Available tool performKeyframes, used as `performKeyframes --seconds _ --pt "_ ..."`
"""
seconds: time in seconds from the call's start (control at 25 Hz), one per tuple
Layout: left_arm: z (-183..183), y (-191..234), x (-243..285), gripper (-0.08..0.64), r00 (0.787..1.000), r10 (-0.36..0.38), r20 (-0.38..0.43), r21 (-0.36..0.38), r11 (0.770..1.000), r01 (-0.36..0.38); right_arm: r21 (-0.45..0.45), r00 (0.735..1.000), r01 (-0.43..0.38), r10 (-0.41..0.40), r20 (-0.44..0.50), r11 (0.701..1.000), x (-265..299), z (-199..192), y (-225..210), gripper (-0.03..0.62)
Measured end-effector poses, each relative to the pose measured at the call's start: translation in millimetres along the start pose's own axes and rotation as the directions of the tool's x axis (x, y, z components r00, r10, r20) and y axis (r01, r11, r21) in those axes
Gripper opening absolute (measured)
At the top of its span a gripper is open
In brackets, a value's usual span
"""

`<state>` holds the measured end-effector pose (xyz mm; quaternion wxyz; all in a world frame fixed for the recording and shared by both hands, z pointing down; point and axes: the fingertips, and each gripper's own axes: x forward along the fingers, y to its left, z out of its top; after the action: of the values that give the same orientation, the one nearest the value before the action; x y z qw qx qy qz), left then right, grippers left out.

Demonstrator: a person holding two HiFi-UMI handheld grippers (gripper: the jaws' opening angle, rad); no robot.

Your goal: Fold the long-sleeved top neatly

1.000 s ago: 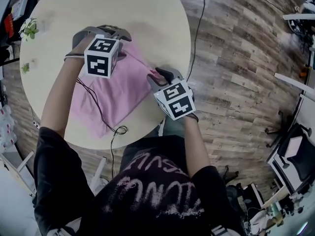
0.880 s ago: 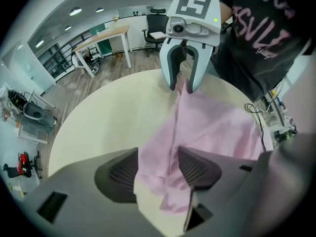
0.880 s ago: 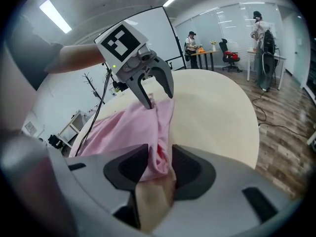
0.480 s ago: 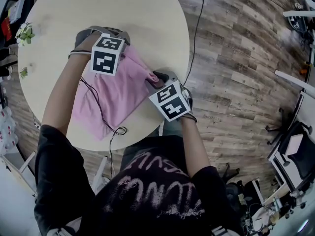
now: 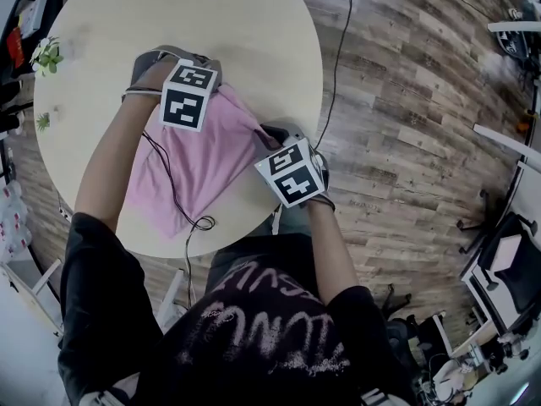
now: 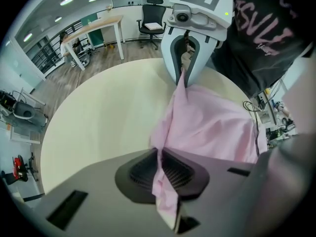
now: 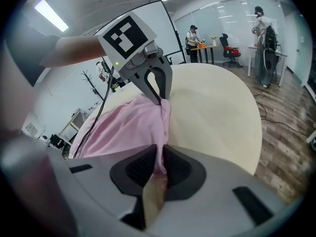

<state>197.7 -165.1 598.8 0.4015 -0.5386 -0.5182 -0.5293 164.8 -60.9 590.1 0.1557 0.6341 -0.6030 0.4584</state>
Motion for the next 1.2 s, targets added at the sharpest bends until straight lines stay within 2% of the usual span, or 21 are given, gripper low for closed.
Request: performKeyframes --seconds 0.24,0.48,0.6,0.88,1.08,1.2 --pt "20.4 22.4 -21.7 0.038 0.995 0.093 0.047 -0.016 0.996 -0.092 0.018 0.996 0.071 -0.072 0.057 0.997 -26.0 6.4 -26.2 0.043" --pt "47.3 49.1 -59.3 0.038 0.978 0.195 0.080 -0.008 0.981 -0.195 -0.011 0.977 0.179 -0.176 0.121 0.984 -67.7 25.4 -60.4 0.038" --pt "54.4 54.9 -76.6 0.038 0.967 0.242 0.080 -0.015 0.970 -0.242 -0.034 0.966 0.212 -0.204 0.156 0.977 -85.3 36.8 -67.3 0.038" --pt "63.5 23.0 -104.7 0.038 0.956 0.288 0.051 -0.021 0.958 -0.288 -0.109 0.960 0.223 -0.198 0.199 0.969 -109.4 37.8 -32.3 0.038" --pt "53.1 -15.8 -125.1 0.038 0.943 0.332 0.019 -0.069 0.941 -0.330 -0.202 0.961 0.201 -0.154 0.228 0.958 -117.7 42.6 7.9 0.037" --pt "41.2 -39.0 -132.5 0.038 0.933 0.360 -0.008 -0.108 0.927 -0.359 -0.286 0.969 0.174 -0.113 0.220 0.942 -117.3 44.3 31.2 0.035"
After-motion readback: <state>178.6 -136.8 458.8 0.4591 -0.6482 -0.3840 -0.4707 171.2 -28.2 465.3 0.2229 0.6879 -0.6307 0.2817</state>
